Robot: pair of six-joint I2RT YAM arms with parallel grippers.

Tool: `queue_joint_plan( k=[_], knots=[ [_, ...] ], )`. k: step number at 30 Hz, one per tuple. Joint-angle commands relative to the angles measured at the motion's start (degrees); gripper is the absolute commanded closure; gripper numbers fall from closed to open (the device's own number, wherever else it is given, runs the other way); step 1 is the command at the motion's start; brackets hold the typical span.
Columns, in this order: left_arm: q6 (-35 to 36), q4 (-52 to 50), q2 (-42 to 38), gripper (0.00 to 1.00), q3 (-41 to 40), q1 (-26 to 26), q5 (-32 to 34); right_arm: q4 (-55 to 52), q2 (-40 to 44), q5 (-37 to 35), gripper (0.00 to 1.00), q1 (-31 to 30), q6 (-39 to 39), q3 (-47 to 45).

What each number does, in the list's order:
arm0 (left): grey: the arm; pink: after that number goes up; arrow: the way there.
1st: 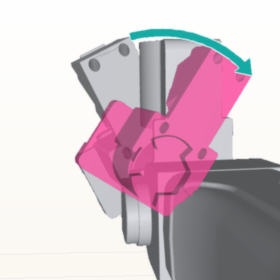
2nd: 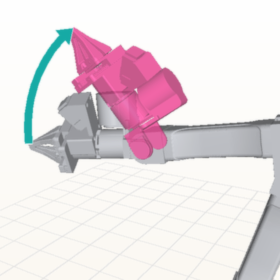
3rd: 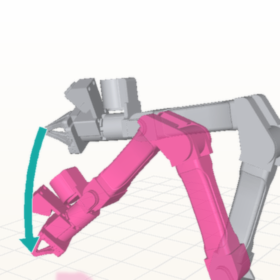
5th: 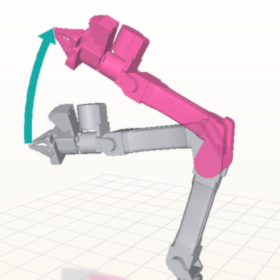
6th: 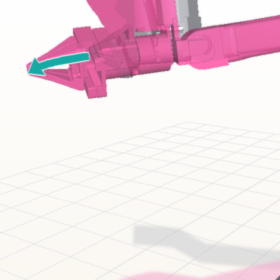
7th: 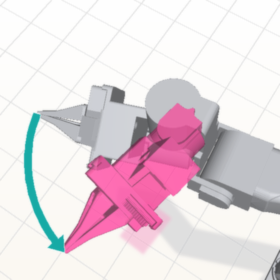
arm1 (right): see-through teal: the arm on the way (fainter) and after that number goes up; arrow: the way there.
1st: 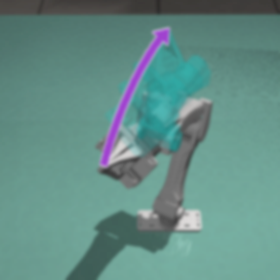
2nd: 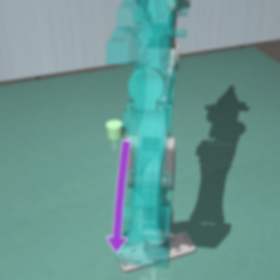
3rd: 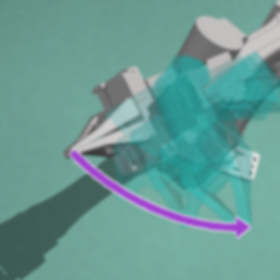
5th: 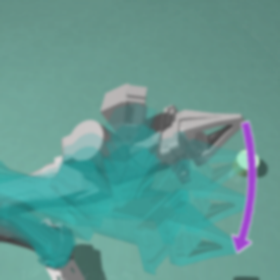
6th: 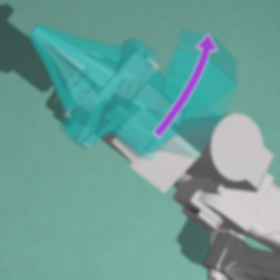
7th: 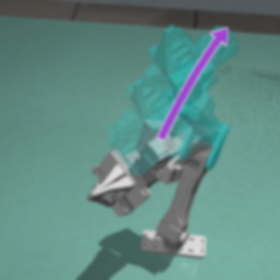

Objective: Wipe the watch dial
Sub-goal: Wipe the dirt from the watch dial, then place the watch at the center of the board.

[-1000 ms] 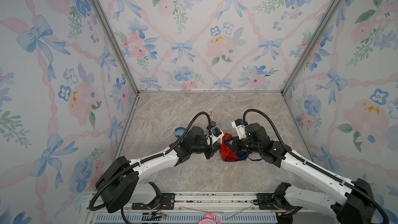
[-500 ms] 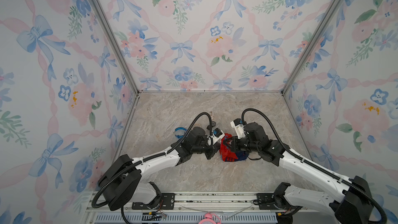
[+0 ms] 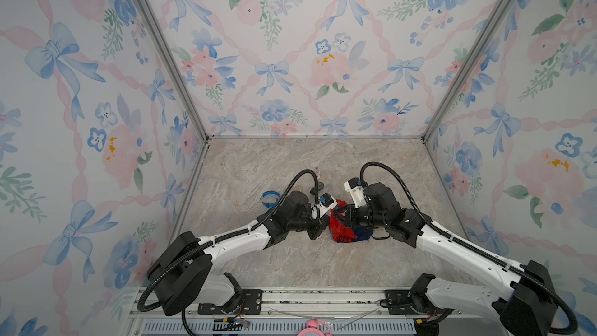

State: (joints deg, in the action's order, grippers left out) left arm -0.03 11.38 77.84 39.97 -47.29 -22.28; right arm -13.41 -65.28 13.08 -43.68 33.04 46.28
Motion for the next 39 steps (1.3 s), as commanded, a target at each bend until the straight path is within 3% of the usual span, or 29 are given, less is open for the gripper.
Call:
queue_joint_plan(
  k=[1, 9, 20, 24, 31, 36, 39],
  knots=[
    [1.7, 1.3, -0.1, 1.00, 1.7, -1.3, -1.6, 2.6, -0.1, 1.2, 1.00, -3.5, 1.2, 1.8],
    [2.5, 1.2, -1.0, 1.00, 1.5, -1.3, -3.3, 3.5, -0.6, -0.3, 1.00, -2.5, 0.7, 1.2],
    [3.2, 3.1, -5.6, 1.00, -2.3, -1.3, -7.2, 7.2, -2.5, 3.9, 1.00, 7.0, -0.5, -0.3],
    [2.5, 3.3, -4.7, 1.00, -2.3, -1.0, -5.9, 3.2, -0.3, 3.3, 1.00, 12.6, -0.8, -0.6],
    [2.2, 9.0, -2.6, 1.00, -2.3, -1.0, -7.8, -13.1, 9.9, -4.7, 1.00, 27.0, -1.8, -2.5],
    [3.6, 3.1, 6.2, 1.00, 5.6, -1.0, -6.0, -21.6, 20.0, -10.2, 1.00, 38.4, -4.7, -1.1],
    [4.1, 2.6, 12.1, 1.00, 8.7, -1.3, -6.1, -24.4, 23.5, -12.7, 1.00, 41.1, -6.8, 1.3]
  ],
)
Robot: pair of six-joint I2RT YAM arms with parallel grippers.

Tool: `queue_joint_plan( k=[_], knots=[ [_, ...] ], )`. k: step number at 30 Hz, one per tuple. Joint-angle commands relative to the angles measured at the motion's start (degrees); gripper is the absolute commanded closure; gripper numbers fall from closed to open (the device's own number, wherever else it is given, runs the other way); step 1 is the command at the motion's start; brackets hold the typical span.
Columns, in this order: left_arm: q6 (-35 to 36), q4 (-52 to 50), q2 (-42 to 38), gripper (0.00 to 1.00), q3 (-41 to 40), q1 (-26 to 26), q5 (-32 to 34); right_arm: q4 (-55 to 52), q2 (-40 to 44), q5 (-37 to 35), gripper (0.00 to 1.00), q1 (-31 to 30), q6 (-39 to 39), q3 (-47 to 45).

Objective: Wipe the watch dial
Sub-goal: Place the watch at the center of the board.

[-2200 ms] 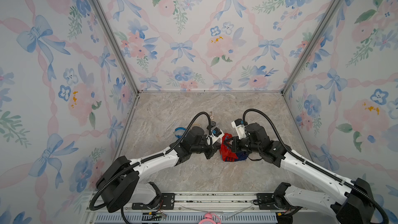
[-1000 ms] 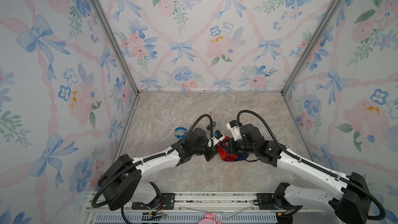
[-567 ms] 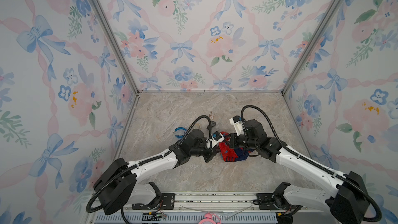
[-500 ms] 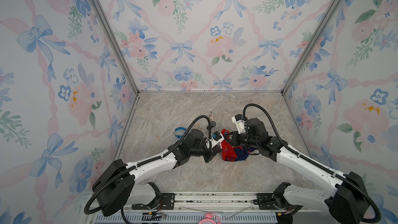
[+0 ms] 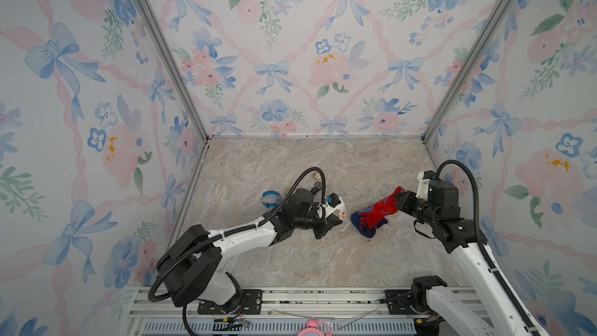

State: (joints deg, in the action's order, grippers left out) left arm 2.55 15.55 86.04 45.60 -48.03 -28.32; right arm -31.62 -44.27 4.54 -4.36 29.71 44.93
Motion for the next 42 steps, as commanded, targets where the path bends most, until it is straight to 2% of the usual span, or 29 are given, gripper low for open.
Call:
queue_joint_plan(
  k=[1, 3, 6, 9, 17, 19, 20, 22, 28, 37, 42],
  knots=[
    [1.5, -1.7, 5.6, 1.00, 3.8, -0.7, 0.5, -6.5, 2.6, -4.2, 1.00, 1.8, -3.9, 3.1],
    [1.5, -3.3, 9.4, 1.00, 6.0, -0.6, 2.8, -6.7, 1.7, -1.9, 1.00, 1.8, -3.9, 2.9],
    [1.8, -13.2, 17.1, 1.00, 14.1, -0.8, 9.5, -3.8, 0.7, 3.5, 1.00, 1.8, -2.3, -0.3],
    [2.9, -20.7, 23.5, 1.00, 21.0, -1.8, 14.9, -1.9, 0.7, 5.6, 1.00, 1.5, -1.1, -2.8],
    [2.8, -28.3, 32.7, 1.00, 30.8, -2.3, 19.2, -1.6, 0.7, 6.7, 1.00, 0.8, -1.4, -5.0],
    [2.8, -29.3, 33.8, 0.96, 31.8, -2.3, 19.6, -1.6, 0.9, 7.0, 1.00, 0.8, -1.3, -5.6],
    [2.8, -29.2, 33.9, 0.93, 31.7, -2.3, 19.6, -1.5, 1.0, 7.1, 1.00, 0.8, -1.3, -5.6],
    [2.7, -29.2, 33.8, 0.78, 31.7, -2.4, 19.9, -1.4, 1.0, 7.2, 1.00, 0.9, -1.3, -5.9],
    [2.8, -29.2, 30.8, 0.58, 31.2, -2.9, 21.3, -0.3, 0.5, 7.8, 1.00, 0.7, -0.6, -6.5],
    [1.9, -29.1, 23.2, 0.56, 30.6, -3.2, 18.8, 0.4, 0.3, 7.9, 1.00, -1.0, 0.0, -7.4],
    [2.7, -29.1, 16.4, 0.55, 26.8, -3.2, 17.6, 0.7, 0.0, 8.9, 1.00, -2.1, -0.2, -7.1]
  ],
)
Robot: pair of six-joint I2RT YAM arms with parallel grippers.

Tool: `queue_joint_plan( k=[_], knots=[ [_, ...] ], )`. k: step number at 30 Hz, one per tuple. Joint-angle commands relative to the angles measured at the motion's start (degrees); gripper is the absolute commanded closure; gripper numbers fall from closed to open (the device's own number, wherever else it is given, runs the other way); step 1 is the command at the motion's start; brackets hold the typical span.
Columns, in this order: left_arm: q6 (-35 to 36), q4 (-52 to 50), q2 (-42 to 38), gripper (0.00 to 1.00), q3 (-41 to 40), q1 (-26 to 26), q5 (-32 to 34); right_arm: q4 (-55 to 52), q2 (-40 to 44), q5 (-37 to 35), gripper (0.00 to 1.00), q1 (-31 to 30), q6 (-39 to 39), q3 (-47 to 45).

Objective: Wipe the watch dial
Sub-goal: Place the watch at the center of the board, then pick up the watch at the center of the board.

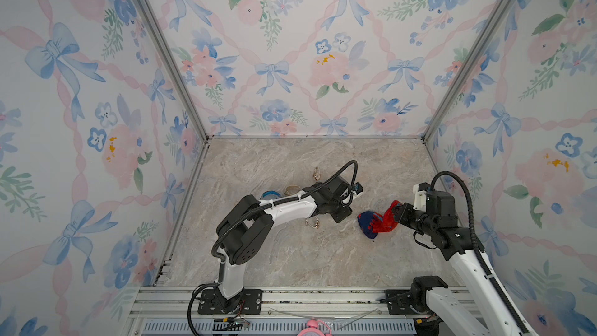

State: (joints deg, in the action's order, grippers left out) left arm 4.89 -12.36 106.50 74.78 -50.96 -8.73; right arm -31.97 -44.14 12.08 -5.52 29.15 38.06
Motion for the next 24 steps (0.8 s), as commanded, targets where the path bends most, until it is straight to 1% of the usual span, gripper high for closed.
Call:
queue_joint_plan(
  k=[1, 3, 5, 7, 11, 13, 16, 24],
  knots=[
    [1.3, -1.3, -5.9, 0.54, -4.2, -0.2, -2.8, 1.0, -0.6, 2.0, 1.00, -1.4, 0.0, 0.1],
    [2.7, -1.3, -9.0, 0.52, -8.3, 0.0, -3.3, 0.5, -1.5, 3.3, 1.00, -2.4, -1.2, 0.8],
    [2.6, -1.6, -11.7, 0.52, -12.4, 0.7, -3.4, -0.1, -2.3, 3.3, 1.00, -4.0, -2.2, 1.3],
    [0.7, -1.5, -14.5, 0.53, -16.5, 2.0, -2.6, -0.7, -3.1, 2.3, 1.00, -6.0, -3.0, 1.6],
    [-3.7, -1.4, -18.1, 0.54, -21.7, 3.0, 0.1, -0.7, -4.7, 0.9, 1.00, -9.5, -3.3, 1.7],
    [-5.4, -1.4, -18.4, 0.54, -23.3, 3.4, 0.6, 0.2, -5.6, 0.7, 1.00, -10.7, -2.8, 1.7],
    [-6.1, -1.4, -18.3, 0.54, -24.8, 3.6, 2.6, 1.0, -6.8, 1.0, 1.00, -11.9, -2.4, 2.1],
    [-3.6, -1.1, -15.3, 0.54, -25.8, 4.4, 4.4, 0.8, -6.9, 0.9, 1.00, -12.6, -2.5, 2.1]
  ],
)
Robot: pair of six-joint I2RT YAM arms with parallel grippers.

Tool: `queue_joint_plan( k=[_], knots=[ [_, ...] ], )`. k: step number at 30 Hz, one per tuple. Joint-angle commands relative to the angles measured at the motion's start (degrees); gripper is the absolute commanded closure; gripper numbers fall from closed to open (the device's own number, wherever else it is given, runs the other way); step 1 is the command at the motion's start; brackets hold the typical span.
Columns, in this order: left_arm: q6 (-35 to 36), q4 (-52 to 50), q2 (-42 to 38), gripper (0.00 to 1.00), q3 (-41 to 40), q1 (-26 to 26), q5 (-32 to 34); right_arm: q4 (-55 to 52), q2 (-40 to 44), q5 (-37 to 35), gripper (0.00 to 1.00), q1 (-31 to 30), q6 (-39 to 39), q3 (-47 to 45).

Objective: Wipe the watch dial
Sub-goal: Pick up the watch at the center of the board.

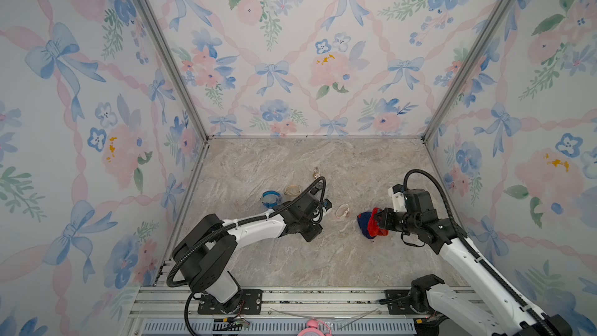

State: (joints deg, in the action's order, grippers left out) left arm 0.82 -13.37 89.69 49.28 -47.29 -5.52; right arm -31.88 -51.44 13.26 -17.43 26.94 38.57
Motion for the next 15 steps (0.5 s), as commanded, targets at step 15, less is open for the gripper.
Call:
queue_joint_plan(
  k=[15],
  knots=[
    [5.0, 0.0, 7.1, 0.54, 2.0, 1.4, 0.6, 0.3, 0.8, -1.1, 1.00, -0.6, -0.1, 1.2]
  ],
)
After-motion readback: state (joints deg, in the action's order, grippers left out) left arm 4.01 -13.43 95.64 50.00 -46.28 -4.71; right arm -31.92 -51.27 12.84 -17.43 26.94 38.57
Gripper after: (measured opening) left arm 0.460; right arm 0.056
